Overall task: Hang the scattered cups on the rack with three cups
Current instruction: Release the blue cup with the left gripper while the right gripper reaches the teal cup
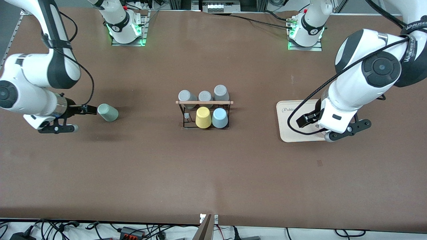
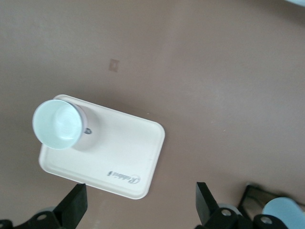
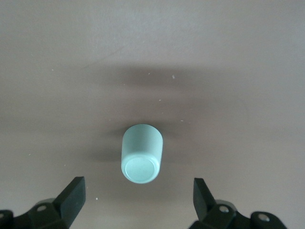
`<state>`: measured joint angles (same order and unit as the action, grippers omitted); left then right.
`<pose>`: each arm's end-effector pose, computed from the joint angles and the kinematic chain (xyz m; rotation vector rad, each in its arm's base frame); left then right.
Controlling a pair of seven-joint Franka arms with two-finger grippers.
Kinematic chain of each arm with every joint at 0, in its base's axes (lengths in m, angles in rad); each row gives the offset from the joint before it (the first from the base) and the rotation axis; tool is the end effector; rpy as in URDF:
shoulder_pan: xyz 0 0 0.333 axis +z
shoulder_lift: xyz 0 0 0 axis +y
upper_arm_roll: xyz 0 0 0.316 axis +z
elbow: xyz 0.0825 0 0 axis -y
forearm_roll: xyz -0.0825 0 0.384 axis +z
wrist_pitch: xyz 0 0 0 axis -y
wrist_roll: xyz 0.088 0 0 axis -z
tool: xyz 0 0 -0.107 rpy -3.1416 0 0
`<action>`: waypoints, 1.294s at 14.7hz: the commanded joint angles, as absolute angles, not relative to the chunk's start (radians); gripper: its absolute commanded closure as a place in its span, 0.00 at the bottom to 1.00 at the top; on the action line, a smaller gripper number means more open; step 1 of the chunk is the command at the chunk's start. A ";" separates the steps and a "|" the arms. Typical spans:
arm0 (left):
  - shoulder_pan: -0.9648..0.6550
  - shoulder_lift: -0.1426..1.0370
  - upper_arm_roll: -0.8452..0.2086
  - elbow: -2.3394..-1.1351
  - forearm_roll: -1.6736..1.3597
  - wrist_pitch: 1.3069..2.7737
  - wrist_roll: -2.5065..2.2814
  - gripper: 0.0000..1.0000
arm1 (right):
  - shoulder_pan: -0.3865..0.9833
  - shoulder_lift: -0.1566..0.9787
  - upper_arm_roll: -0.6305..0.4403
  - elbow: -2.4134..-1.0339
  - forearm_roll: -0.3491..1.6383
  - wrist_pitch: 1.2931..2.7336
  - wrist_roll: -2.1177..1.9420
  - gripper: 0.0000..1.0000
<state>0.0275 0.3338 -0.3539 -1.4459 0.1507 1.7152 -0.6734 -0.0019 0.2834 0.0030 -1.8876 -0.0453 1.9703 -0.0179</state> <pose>0.6316 -0.1659 0.5041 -3.0462 -0.5190 0.0340 0.5960 -0.0023 0.3422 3.0881 0.0630 -0.3115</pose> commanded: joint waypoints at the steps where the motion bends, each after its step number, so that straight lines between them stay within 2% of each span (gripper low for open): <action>1: 0.061 0.203 -0.335 -1.574 0.109 1.717 -0.519 0.00 | 0.005 0.258 0.005 -2.032 -0.064 2.112 0.015 0.00; 5: 0.048 0.069 -0.172 -1.657 0.022 1.677 -0.260 0.00 | -0.002 0.270 0.003 -2.117 -0.061 2.195 0.015 0.00; 9: 0.035 -0.008 -0.042 -1.661 -0.018 1.605 -0.030 0.00 | -0.003 0.307 0.002 -2.128 -0.061 2.232 0.015 0.00; 13: 0.035 -0.049 -0.018 -1.661 -0.018 1.568 0.038 0.00 | -0.003 0.339 0.002 -2.126 -0.060 2.244 0.017 0.00; 19: 0.049 -0.049 -0.025 -1.640 -0.015 1.572 0.040 0.00 | -0.002 0.367 0.002 -2.126 -0.055 2.252 0.025 0.00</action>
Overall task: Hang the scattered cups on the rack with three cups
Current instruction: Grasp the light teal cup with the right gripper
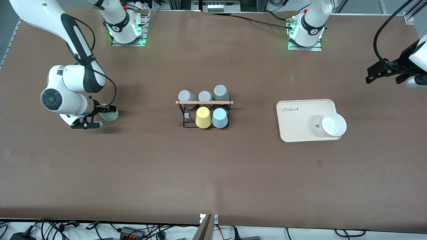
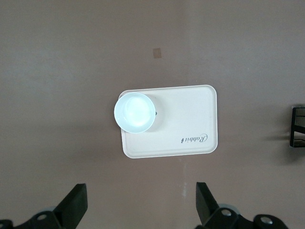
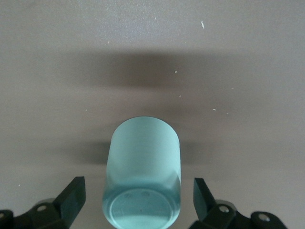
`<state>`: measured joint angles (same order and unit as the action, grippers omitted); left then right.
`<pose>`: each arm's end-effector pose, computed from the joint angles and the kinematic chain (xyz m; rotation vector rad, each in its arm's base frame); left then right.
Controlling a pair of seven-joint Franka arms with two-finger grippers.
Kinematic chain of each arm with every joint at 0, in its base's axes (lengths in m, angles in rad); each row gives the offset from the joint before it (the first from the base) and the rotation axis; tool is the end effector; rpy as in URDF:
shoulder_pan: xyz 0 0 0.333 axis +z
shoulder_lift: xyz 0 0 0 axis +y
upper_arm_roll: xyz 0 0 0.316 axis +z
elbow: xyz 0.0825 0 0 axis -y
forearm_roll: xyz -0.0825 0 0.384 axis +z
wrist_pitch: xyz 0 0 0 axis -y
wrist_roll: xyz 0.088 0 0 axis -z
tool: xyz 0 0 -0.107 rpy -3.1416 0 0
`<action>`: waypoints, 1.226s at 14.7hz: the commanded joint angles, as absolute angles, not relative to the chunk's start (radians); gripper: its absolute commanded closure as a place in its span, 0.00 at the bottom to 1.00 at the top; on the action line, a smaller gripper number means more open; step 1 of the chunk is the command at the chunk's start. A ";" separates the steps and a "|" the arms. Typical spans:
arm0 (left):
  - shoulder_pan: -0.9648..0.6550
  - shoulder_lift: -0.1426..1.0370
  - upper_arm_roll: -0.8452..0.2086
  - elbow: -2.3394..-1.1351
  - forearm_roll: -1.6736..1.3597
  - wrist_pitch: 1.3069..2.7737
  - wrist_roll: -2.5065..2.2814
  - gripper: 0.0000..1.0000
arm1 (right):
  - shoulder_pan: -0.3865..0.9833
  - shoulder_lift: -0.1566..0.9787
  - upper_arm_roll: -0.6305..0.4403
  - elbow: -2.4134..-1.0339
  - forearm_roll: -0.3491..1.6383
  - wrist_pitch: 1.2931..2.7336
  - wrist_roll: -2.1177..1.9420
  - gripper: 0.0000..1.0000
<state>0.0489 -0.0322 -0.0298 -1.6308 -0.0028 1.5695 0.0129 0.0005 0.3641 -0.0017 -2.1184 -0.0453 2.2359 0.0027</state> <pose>0.5432 0.0098 0.6138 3.1389 0.0098 -0.0456 0.5492 -0.0020 0.2206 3.0849 0.0440 -0.3823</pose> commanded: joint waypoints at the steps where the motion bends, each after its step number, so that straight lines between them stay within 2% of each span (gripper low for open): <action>1: 0.049 -0.049 -0.028 -1.638 -0.015 1.572 0.040 0.00 | -0.002 0.370 0.003 -2.125 -0.057 2.253 0.026 0.00; 6: 0.049 -0.086 -0.025 -1.624 -0.015 1.528 0.040 0.00 | -0.003 0.383 0.002 -2.123 -0.057 2.252 0.025 0.00; 7: 0.049 -0.090 -0.025 -1.624 -0.017 1.528 0.038 0.00 | -0.003 0.383 0.003 -2.122 -0.055 2.250 0.025 0.13; 8: 0.049 -0.091 -0.025 -1.624 -0.020 1.532 0.038 0.00 | -0.002 0.383 0.003 -2.120 -0.055 2.247 0.025 0.37; 9: 0.049 -0.084 -0.023 -1.624 -0.024 1.540 0.040 0.00 | -0.002 0.382 0.003 -2.117 -0.057 2.244 0.026 0.55; 10: 0.049 -0.080 -0.020 -1.624 -0.028 1.543 0.040 0.00 | 0.002 0.377 0.003 -2.111 -0.057 2.241 0.026 0.66; 11: 0.049 -0.072 -0.021 -1.626 -0.029 1.552 0.040 0.00 | 0.006 0.371 0.005 -2.094 -0.057 2.238 0.020 0.73; 14: 0.048 -0.064 -0.026 -1.611 -0.029 1.557 0.035 0.00 | 0.008 0.359 0.029 -2.004 -0.051 2.128 0.006 0.75; 18: 0.048 -0.057 -0.026 -1.603 -0.029 1.557 0.031 0.00 | 0.029 0.386 0.141 -1.725 0.018 1.875 0.101 0.76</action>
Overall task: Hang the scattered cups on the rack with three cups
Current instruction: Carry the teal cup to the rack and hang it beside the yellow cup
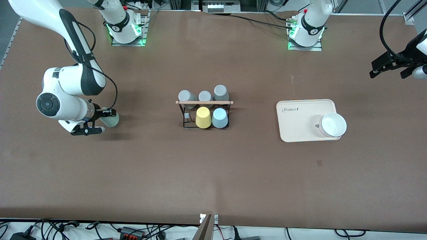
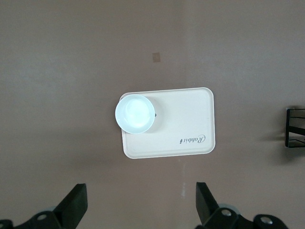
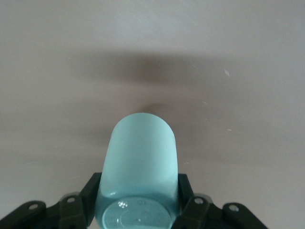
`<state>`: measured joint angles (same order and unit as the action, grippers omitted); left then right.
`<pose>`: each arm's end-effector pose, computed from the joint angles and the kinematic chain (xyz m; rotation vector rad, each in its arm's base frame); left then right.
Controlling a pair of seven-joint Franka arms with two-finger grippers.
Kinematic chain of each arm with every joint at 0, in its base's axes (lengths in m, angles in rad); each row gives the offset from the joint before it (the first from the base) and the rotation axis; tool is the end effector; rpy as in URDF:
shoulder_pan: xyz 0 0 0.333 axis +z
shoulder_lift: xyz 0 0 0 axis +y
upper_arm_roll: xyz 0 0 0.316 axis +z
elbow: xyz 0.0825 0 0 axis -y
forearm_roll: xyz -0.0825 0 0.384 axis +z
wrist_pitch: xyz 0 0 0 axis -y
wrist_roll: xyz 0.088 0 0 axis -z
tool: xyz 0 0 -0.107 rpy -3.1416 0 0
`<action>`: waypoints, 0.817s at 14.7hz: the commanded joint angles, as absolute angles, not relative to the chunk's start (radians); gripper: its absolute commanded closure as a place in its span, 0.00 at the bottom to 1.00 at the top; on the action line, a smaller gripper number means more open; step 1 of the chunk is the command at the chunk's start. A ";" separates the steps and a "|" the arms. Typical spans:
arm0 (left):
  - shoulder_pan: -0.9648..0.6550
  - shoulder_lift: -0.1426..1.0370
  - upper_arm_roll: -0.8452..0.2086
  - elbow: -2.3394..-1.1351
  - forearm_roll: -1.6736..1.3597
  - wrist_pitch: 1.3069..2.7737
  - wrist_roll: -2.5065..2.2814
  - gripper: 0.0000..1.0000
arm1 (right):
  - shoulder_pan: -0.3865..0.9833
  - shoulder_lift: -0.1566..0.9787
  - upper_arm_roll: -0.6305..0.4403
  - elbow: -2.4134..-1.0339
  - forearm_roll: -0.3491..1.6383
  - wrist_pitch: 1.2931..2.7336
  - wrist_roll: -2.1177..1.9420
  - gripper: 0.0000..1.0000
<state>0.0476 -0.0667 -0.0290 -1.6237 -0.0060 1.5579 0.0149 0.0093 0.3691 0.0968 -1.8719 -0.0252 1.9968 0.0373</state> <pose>0.5321 0.0087 0.6347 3.1375 0.0058 0.0015 0.5998 0.0596 0.2999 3.1126 0.1242 -0.3798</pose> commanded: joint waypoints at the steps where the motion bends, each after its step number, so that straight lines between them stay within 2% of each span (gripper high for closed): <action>1: 0.048 -0.057 -0.026 -1.605 -0.029 1.559 0.031 0.00 | 0.060 0.418 0.143 -1.630 0.047 1.794 0.150 0.76; 3: 0.048 -0.055 -0.026 -1.605 -0.029 1.559 0.029 0.00 | 0.116 0.468 0.143 -1.469 0.061 1.677 0.207 0.76; 4: 0.049 -0.055 -0.026 -1.605 -0.029 1.557 0.029 0.00 | 0.145 0.471 0.143 -1.438 0.061 1.663 0.247 0.76; 7: 0.048 -0.055 -0.028 -1.605 -0.029 1.557 0.025 0.00 | 0.262 0.475 0.143 -1.413 0.058 1.684 0.432 0.76; 12: 0.049 -0.055 -0.028 -1.605 -0.029 1.557 0.025 0.00 | 0.396 0.531 0.146 -1.356 0.060 1.813 0.742 0.75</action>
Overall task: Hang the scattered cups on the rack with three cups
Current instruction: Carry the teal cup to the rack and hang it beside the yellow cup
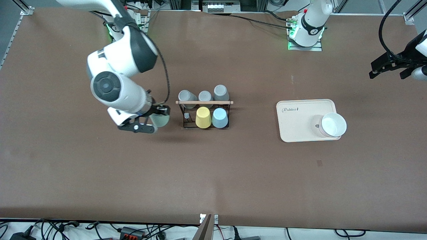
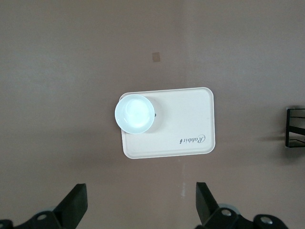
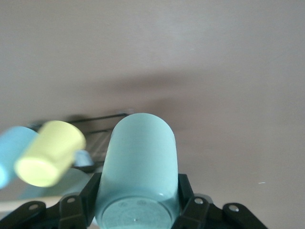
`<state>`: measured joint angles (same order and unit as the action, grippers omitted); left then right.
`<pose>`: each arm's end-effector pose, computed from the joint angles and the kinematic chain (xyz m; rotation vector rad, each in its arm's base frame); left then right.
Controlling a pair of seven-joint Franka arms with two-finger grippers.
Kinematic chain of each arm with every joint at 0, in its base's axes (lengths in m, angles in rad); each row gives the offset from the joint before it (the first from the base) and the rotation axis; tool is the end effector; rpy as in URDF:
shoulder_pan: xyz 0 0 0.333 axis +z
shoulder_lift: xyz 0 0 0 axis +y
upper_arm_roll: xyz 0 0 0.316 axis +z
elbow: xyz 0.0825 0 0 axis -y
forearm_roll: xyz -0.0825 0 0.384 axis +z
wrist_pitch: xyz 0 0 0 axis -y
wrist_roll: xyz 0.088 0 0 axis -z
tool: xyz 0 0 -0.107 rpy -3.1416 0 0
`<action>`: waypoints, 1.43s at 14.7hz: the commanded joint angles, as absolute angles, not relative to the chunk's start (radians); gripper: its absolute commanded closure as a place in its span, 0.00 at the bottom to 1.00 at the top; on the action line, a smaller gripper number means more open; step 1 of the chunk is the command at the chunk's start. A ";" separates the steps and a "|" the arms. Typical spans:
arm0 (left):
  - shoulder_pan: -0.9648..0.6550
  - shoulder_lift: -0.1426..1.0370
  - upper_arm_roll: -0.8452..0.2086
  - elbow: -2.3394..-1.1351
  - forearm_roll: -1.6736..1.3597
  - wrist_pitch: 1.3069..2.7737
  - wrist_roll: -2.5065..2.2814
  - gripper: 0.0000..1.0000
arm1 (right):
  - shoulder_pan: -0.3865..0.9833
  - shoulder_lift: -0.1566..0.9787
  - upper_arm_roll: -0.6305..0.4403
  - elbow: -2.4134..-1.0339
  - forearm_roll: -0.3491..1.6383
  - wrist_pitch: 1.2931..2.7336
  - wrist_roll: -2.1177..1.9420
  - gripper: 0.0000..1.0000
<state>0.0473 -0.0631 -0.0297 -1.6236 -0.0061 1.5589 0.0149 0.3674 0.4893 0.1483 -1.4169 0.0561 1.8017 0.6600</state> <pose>0.5333 0.0082 0.6329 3.1373 0.0042 -0.0024 0.6039 0.3278 0.4125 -3.0729 0.2674 0.2343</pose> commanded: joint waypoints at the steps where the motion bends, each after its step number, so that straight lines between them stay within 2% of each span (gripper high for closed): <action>1: 0.049 -0.055 -0.028 -1.605 -0.029 1.557 0.025 0.00 | 0.412 0.546 0.146 -1.344 0.060 1.821 0.780 0.75; 7: 0.048 -0.055 -0.028 -1.605 -0.029 1.557 0.025 0.00 | 0.434 0.587 0.144 -1.330 0.175 1.822 0.836 0.76; 21: 0.048 -0.055 -0.028 -1.605 -0.029 1.557 0.025 0.00 | 0.448 0.707 0.144 -1.330 0.172 1.848 0.867 0.74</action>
<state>0.0474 -0.0616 -0.0297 -1.6233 -0.0061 1.5590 0.0148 0.4421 0.6776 0.1447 -1.3627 0.1559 1.8449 0.8468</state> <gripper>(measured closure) 0.000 0.322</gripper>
